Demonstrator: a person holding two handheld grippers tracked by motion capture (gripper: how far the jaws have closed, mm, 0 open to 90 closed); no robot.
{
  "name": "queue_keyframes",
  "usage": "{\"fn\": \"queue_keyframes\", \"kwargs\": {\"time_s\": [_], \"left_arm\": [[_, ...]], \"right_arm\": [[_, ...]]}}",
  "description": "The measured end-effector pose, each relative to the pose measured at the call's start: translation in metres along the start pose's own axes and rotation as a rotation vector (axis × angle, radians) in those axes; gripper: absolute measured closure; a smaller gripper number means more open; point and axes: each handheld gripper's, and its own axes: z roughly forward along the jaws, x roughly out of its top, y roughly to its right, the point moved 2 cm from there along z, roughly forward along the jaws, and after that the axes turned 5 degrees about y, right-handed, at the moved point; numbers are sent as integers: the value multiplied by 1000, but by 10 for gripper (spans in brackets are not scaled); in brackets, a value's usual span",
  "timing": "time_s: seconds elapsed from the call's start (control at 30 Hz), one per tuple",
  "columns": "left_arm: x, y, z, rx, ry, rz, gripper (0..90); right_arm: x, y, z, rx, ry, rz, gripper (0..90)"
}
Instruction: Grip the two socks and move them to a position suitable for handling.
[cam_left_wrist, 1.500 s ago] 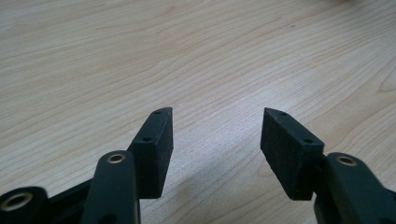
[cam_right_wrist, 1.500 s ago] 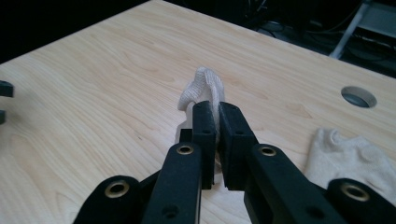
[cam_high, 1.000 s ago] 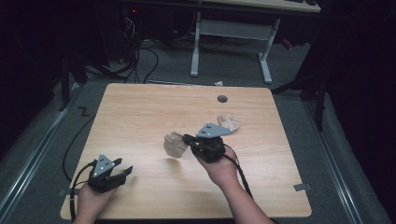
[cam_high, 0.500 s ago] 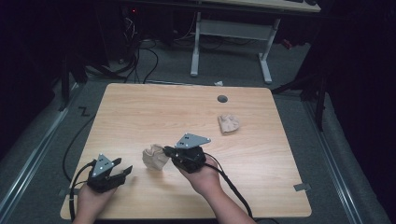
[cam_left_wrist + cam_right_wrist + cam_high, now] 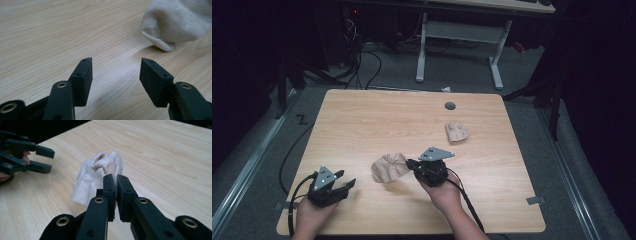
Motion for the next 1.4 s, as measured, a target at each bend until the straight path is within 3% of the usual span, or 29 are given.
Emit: {"fn": "queue_keyframes", "kwargs": {"time_s": [0.37, 0.73, 1.1, 1.33, 1.4], "left_arm": [[1, 11, 4, -26, -12, 21, 448], [6, 37, 12, -80, -32, 74, 449], [5, 42, 13, -89, -43, 91, 449], [3, 37, 11, -81, -45, 78, 449], [3, 35, 10, -78, -45, 75, 449]], "right_arm": [[-36, 18, -4, -36, -41, 69, 862], [-70, 30, -11, -59, -86, 113, 861], [-85, 32, -22, -102, -137, 102, 861], [-94, 37, -29, -133, -162, 116, 858], [-98, 38, -31, -159, -160, 92, 851]]}}
